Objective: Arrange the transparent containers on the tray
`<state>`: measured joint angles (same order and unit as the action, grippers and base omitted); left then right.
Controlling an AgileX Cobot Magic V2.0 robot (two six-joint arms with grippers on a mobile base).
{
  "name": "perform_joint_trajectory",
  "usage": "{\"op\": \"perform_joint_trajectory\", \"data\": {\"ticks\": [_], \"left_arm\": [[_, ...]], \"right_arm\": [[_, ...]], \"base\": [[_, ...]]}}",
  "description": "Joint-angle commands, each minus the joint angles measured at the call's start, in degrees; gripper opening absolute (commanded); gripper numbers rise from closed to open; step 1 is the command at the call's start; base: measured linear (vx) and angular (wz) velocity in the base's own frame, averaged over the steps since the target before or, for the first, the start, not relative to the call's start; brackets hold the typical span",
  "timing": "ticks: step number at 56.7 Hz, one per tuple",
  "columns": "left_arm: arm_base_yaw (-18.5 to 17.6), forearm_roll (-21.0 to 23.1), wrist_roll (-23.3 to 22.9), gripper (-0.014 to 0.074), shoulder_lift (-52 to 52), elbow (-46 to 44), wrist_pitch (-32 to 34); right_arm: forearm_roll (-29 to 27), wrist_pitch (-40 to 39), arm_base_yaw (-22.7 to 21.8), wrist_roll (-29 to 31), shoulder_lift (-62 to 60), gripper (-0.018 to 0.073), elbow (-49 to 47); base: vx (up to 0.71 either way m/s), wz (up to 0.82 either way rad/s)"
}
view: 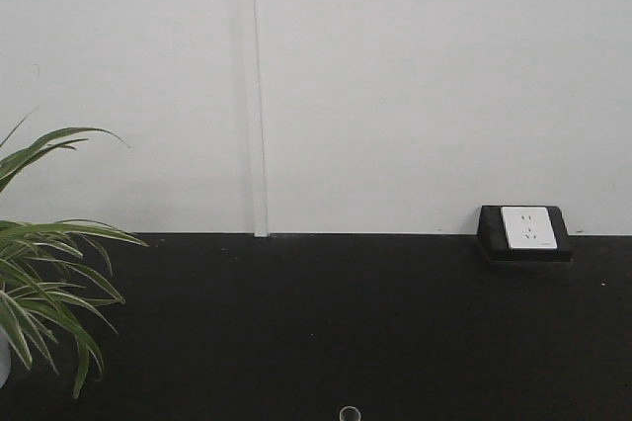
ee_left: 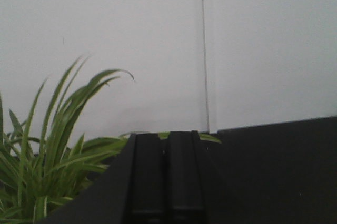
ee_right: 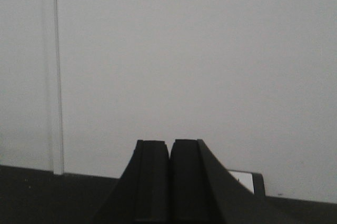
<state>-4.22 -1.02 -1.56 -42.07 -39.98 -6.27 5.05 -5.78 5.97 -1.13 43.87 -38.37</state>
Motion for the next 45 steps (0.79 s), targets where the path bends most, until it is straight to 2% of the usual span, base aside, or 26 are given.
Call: {"op": "perform_joint_trajectory", "data": {"ticks": [1,7,12,17,25,31,38,45], "left_arm": [[0.1,0.1,-0.2,0.0015,-1.5,-2.3,4.7],[0.1,0.1,-0.3,0.0072,-2.1,-2.3,4.6],[0.1,0.1,-0.3,0.0143,-2.1,-2.3,4.5],[0.1,0.1,-0.3,0.0244,-2.1,-2.3,4.5],[0.1,0.1,-0.3,0.0423,-2.1,-2.3,3.9],[0.1,0.1,-0.3,0.0531,-2.2,-2.3,4.1],[0.1,0.1,-0.4,0.0578,-2.0,-2.3,4.3],[0.1,0.2,-0.7,0.0576,-2.0,-2.3,5.5]], "right_arm": [[0.0,-6.4,-0.1,0.5,1.6,0.0014,-2.2],[0.0,-6.4,-0.1,0.5,1.7,0.0074,-2.2],[0.0,-6.4,-0.1,0.5,1.7,0.0174,-2.2],[-0.1,-6.4,-0.1,0.5,1.7,0.0307,-2.2],[-0.4,-6.6,-0.1,0.3,1.7,0.0585,-2.2],[-0.3,-6.8,-0.1,0.3,1.7,0.0715,-2.2],[-0.6,-7.8,-0.1,-0.3,1.7,0.0727,-2.2],[-0.7,-7.6,0.6,-3.7,1.7,0.0708,-2.2]], "base": [[0.00,0.00],[0.00,0.00],[0.00,0.00],[0.00,0.00],[0.00,0.00],[0.00,0.00],[0.00,0.00],[0.00,0.00]]}}
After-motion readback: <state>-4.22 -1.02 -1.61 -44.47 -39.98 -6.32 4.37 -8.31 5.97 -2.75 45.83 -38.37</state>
